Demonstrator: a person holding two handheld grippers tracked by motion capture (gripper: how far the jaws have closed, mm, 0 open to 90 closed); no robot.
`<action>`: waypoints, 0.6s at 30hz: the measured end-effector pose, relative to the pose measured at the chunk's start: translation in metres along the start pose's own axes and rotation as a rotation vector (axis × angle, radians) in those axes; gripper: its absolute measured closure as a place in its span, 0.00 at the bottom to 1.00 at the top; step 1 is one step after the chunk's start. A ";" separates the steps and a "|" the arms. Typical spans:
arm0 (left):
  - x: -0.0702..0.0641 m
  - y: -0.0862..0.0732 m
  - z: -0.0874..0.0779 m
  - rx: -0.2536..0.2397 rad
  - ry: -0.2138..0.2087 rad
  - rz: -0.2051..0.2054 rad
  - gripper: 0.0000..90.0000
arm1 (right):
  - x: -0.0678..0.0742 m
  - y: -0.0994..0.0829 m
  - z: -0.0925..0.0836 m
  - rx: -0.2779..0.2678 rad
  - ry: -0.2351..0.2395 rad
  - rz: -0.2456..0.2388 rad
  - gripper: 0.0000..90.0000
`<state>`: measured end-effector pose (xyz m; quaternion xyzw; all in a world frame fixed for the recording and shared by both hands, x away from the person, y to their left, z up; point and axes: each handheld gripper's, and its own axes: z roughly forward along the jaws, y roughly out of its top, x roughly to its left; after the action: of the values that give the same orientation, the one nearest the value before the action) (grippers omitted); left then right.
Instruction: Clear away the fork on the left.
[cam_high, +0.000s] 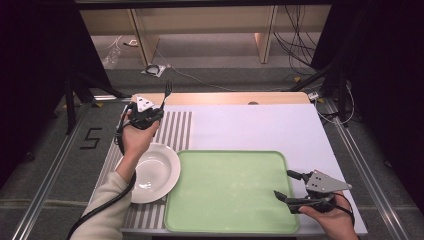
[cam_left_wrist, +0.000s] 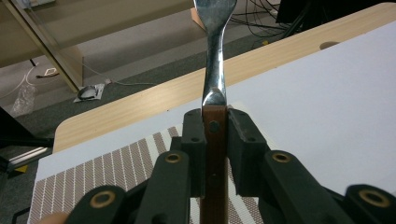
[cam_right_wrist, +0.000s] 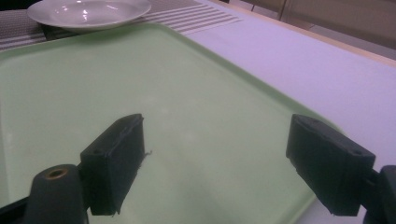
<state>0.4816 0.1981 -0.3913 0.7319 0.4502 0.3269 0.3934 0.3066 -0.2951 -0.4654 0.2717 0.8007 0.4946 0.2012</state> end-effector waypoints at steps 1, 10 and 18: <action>-0.001 0.000 -0.001 -0.001 -0.003 -0.001 0.86 | 0.000 0.000 0.000 0.001 0.000 0.000 0.23; -0.011 0.002 -0.008 -0.024 -0.034 -0.005 0.86 | 0.000 0.000 0.000 0.000 0.000 0.001 0.23; -0.023 0.002 -0.015 -0.030 -0.074 -0.008 0.86 | 0.000 0.000 0.000 0.000 0.001 -0.001 0.23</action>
<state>0.4614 0.1802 -0.3852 0.7357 0.4335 0.3046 0.4219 0.3066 -0.2950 -0.4655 0.2711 0.8007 0.4948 0.2012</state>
